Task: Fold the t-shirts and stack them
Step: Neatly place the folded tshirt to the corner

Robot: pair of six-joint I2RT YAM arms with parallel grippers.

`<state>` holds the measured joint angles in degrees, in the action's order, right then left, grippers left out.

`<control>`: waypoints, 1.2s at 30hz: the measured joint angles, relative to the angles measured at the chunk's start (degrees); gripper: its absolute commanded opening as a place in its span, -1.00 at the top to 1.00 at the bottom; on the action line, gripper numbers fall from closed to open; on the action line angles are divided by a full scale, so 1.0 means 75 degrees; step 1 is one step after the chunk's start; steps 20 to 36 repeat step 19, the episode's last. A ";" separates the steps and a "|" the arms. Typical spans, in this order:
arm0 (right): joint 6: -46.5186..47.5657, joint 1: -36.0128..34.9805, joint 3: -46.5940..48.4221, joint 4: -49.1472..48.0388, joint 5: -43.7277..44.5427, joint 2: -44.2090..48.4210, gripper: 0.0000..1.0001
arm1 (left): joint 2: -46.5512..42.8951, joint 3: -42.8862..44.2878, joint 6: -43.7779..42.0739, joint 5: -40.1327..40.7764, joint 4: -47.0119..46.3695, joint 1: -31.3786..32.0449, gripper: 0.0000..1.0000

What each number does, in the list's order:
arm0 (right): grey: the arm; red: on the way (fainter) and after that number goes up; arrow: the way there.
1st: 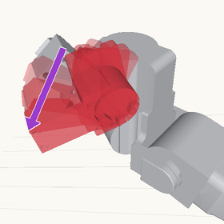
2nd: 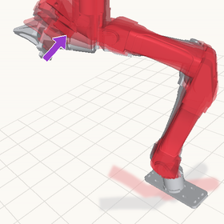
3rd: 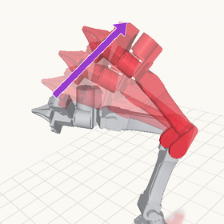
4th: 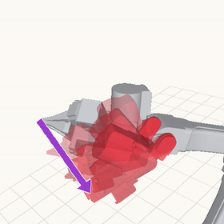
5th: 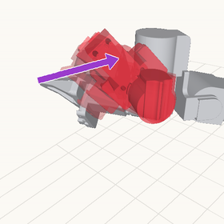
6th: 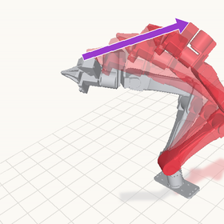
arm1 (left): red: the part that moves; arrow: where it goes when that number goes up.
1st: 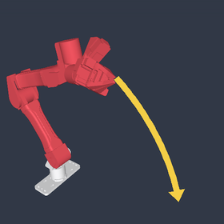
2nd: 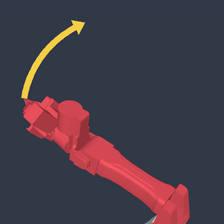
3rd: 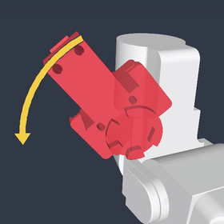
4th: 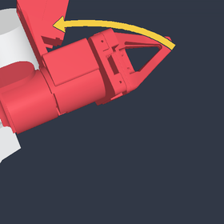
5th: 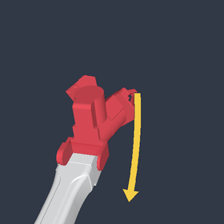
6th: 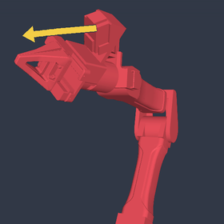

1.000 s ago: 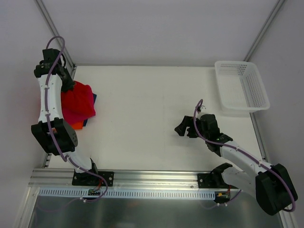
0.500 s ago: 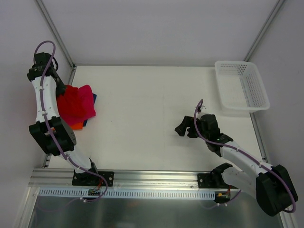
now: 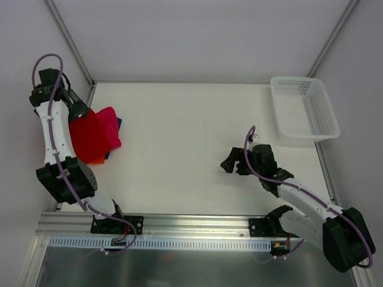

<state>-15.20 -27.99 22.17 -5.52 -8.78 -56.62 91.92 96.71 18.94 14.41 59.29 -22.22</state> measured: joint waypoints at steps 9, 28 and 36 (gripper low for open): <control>0.0254 -0.0367 0.0781 0.0898 0.0487 0.0017 -0.99 | -0.2559 0.2483 0.0105 -0.0047 -0.0286 0.2087 -0.98; 0.0530 -0.0889 0.1542 0.2049 0.1830 0.1151 -0.99 | -0.5042 -0.2798 0.0172 -0.0577 -0.2436 0.5386 -0.98; 0.0530 -0.0889 0.1542 0.2049 0.1830 0.1151 -0.99 | -0.5042 -0.2798 0.0172 -0.0577 -0.2436 0.5386 -0.98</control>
